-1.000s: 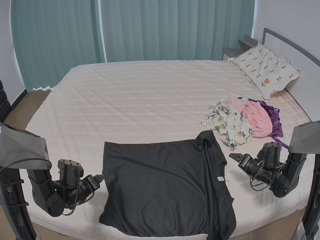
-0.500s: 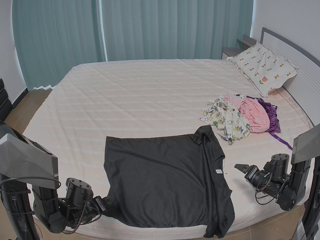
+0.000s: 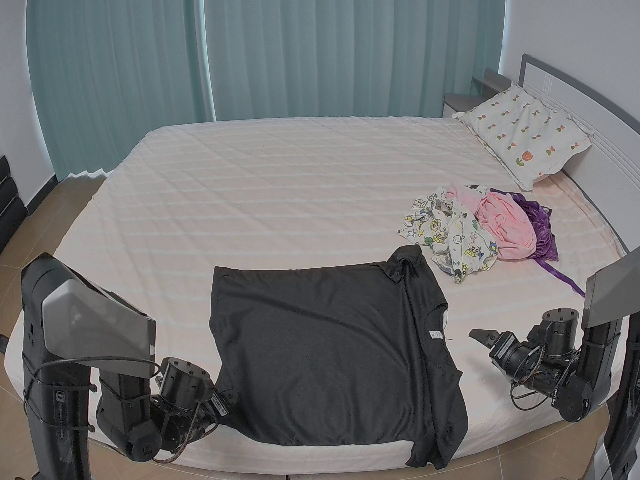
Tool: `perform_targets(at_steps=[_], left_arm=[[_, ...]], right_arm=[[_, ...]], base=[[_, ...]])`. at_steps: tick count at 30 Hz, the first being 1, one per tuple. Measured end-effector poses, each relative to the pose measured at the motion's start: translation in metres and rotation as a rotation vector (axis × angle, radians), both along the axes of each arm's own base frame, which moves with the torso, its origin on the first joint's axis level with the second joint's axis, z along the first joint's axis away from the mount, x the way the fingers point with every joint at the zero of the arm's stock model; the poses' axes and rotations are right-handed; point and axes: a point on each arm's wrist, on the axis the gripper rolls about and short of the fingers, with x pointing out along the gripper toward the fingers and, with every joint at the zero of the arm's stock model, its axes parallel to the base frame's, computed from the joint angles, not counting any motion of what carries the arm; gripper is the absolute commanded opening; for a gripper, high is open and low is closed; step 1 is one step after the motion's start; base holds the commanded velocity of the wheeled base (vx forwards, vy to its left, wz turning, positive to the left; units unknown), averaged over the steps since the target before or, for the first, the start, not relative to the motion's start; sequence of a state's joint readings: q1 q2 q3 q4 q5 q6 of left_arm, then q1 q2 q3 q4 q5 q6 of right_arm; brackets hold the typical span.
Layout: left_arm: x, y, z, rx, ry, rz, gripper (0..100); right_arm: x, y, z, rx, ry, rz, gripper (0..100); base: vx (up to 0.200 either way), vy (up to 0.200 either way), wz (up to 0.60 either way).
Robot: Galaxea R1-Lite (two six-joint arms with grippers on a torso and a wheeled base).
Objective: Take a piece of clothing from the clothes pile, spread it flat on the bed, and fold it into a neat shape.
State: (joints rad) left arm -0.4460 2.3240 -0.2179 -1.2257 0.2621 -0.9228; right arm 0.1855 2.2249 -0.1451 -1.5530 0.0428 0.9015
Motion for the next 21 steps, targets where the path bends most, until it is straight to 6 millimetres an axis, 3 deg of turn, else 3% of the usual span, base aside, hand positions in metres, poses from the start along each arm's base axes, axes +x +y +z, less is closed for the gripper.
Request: perform_targets(at_steps=[1, 11, 21], left_arm=[[0.001, -0.001, -0.002, 0.001, 0.001, -0.002, 0], [0.001, -0.003, -0.013, 0.059, 0.02, 0.012, 0], [-0.036, 0.017, -0.01, 0.189, 0.121, 0.018, 0]], right_arm=[[0.0, 0.0, 0.0, 0.0, 0.0, 0.0, 100], [0.0, 0.0, 0.0, 0.002, -0.001, -0.002, 100], [-0.001, 0.0, 0.0, 0.0, 0.003, 0.0, 100]], base=[[0.0, 0.0, 0.0], [0.0, 0.0, 0.0], [0.0, 0.0, 0.0]])
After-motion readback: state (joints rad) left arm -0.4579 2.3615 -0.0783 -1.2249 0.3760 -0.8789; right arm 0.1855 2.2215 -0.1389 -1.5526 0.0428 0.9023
